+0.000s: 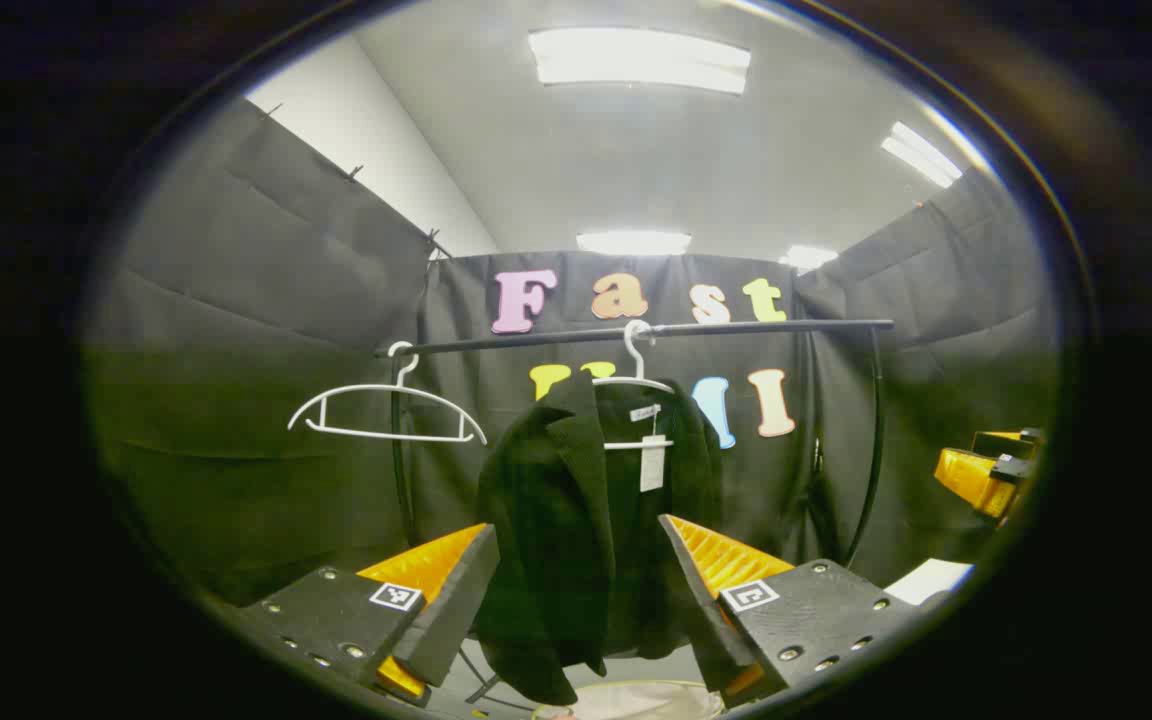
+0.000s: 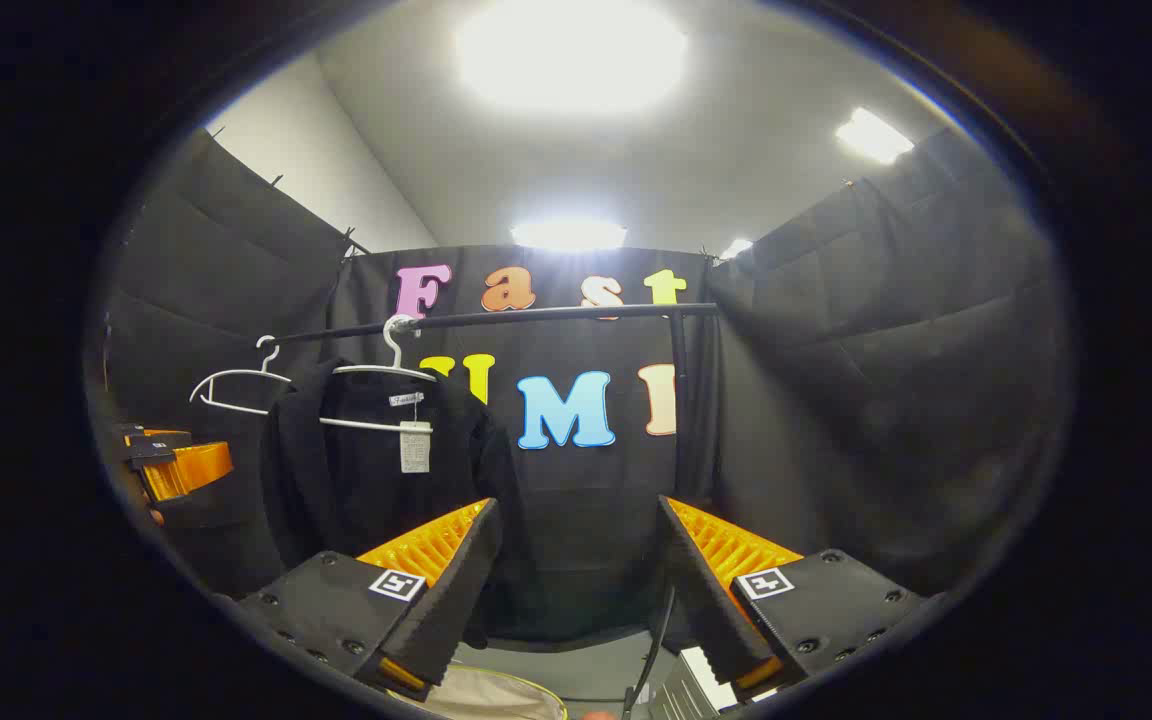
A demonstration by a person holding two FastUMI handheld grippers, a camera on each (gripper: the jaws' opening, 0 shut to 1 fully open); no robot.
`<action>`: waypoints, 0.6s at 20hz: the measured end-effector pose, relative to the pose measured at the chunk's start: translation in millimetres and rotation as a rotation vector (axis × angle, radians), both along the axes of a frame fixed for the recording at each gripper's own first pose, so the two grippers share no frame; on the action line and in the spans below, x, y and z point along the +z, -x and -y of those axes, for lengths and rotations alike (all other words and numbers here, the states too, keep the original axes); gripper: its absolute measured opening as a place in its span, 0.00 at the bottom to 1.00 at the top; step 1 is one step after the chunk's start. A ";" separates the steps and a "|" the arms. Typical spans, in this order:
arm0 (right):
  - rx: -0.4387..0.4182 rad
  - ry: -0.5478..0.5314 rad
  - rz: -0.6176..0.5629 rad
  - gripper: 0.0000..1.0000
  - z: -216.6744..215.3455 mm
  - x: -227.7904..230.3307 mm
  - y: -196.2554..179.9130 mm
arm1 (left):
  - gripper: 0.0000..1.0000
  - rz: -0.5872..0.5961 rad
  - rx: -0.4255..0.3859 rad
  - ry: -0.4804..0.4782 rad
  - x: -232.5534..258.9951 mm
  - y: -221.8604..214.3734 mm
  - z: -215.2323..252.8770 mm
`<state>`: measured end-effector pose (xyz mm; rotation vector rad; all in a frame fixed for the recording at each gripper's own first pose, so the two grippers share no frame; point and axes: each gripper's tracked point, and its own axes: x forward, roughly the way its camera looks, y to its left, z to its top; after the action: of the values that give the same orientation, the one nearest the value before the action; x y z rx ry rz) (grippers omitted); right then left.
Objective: Grasp the clothes on the hanger with both hands and then place them into the laundry hamper below.
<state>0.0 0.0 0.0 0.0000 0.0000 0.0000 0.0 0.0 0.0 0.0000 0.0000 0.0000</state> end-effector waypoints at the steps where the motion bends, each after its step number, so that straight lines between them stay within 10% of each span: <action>1: 0.004 0.002 0.004 0.94 -0.7 1.7 -0.1 | 0.89 0.003 0.006 -0.004 0.3 -0.9 -1.3; 12: 0.047 0.003 0.006 0.97 -12.6 0.3 -13.4 | 0.89 0.004 0.028 -0.009 -1.3 -7.3 -5.3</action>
<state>13.4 12.6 0.3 -0.0028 -0.0060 0.0468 7.3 5.3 -1.3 0.0085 -0.0036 0.0280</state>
